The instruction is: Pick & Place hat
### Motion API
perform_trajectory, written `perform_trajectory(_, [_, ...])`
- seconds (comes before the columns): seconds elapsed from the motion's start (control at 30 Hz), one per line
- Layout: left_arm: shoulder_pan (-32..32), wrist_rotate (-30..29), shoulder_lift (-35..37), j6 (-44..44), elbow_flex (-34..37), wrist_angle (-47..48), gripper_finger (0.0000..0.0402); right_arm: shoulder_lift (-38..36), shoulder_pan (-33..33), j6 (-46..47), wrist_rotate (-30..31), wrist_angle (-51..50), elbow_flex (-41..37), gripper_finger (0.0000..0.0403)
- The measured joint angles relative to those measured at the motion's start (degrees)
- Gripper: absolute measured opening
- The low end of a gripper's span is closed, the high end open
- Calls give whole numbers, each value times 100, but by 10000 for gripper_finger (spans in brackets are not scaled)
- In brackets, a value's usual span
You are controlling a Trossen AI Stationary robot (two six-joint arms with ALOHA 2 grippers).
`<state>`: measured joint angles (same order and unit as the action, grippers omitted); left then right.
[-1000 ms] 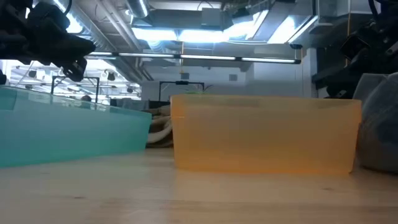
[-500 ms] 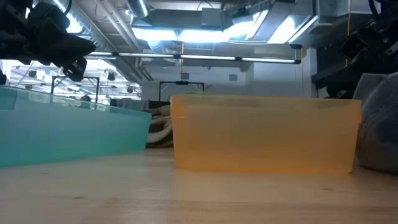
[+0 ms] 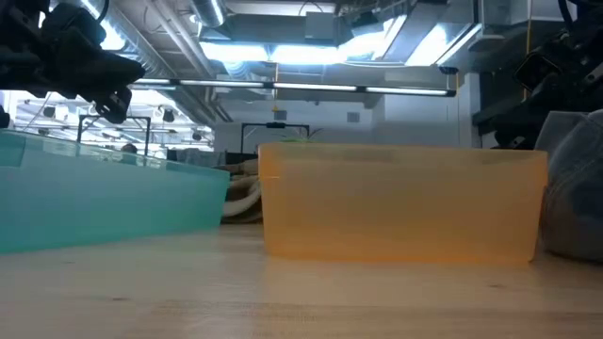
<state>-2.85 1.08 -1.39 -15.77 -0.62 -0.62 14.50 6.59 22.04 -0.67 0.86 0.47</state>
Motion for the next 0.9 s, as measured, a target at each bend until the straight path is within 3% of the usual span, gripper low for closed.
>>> perform_trajectory(0.6, [1, 0, 0, 0, 2, 2, 29, 2, 16, 2, 0, -10, 96, 8])
perform_trajectory(0.77, [2, 0, 0, 0, 0, 2, 26, 255, 215, 0, 0, -968, 1111, 8])
perform_trajectory(0.9, [0, 0, 0, 0, 1, 1, 25, 980, 404, 0, 0, -2219, 2313, 8])
